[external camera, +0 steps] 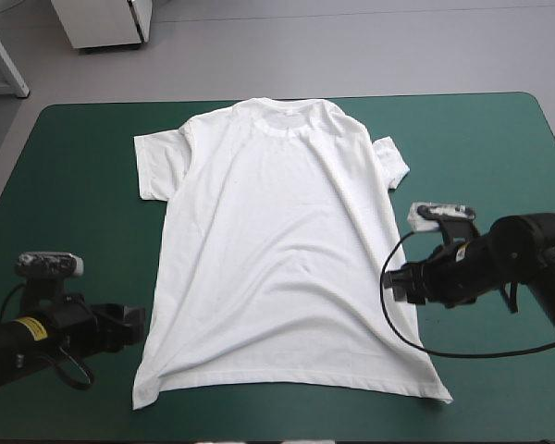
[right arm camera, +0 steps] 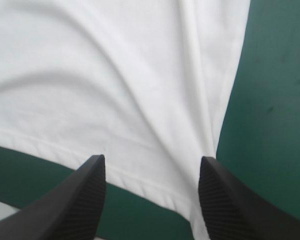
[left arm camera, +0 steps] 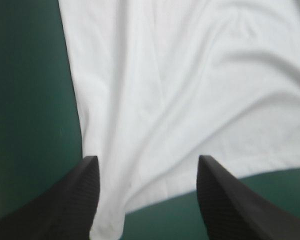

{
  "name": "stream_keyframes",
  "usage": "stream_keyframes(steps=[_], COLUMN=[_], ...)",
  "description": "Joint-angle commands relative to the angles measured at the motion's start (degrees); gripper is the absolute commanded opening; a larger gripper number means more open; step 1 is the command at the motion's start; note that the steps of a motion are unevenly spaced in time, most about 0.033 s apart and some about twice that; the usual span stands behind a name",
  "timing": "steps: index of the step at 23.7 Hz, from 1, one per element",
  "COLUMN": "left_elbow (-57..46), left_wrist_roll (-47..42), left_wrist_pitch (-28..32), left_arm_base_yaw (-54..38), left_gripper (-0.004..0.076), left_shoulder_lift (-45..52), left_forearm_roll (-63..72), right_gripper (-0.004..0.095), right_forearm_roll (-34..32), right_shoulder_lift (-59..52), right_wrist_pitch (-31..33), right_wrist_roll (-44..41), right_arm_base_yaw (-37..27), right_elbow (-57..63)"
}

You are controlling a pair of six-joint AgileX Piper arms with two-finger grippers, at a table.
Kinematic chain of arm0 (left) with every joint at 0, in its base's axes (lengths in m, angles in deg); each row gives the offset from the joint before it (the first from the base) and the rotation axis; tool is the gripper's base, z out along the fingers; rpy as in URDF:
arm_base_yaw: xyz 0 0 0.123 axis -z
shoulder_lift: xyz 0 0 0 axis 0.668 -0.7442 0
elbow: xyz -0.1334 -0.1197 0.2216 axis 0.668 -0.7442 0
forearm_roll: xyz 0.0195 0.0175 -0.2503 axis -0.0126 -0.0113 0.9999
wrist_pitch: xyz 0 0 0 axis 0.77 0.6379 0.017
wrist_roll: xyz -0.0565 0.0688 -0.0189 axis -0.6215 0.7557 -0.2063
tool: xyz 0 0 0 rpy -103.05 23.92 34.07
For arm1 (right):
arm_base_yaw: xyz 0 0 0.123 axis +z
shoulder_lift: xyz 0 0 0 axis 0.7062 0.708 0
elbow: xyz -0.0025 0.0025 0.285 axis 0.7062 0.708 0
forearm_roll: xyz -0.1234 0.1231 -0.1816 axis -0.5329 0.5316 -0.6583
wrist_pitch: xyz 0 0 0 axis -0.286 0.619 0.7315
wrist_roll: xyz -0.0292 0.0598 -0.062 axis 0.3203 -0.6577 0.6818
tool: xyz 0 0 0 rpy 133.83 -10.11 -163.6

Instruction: Fold the cloth

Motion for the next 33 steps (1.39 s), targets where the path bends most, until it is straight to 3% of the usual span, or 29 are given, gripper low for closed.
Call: stream_keyframes(steps=[1,6,10,13,24,33], left_elbow=[10.3,23.1,29.4,30.6,33.3,45.4], left_wrist_roll=[0.3,6.2,5.2,5.1,3.6,1.8], left_wrist_pitch=[4.1,3.6,1.2,-1.6,6.7,3.3], left_arm_base_yaw=[0.2,0.2,0.2,0.2,0.2,0.0], left_gripper=[0.0426,0.0419,0.0419,0.0419,0.0419,0.0419], left_shoulder_lift=[-3.3,-11.4,-18.9,-24.7,-52.0,-67.0], left_forearm_roll=[-1.5,-5.2,-11.9,-14.5,-14.5,-17.3], right_gripper=[0.0491,0.0425,0.0362,0.0358,0.0349,0.0349], right_forearm_roll=[-1.3,-4.3,-7.6,-8.7,-9.8,-9.8], right_shoulder_lift=[-1.3,-1.3,-1.3,-1.3,-0.6,0.5], right_wrist_pitch=[-0.3,-0.3,-0.3,-0.3,-0.3,-0.3], right_wrist_roll=[0.8,2.4,2.4,2.4,2.3,2.3], right_arm_base_yaw=[0.0,0.0,0.0,0.0,0.0,0.0], right_elbow=[-10.7,-22.8,-28.5,-29.3,-28.8,-28.8])
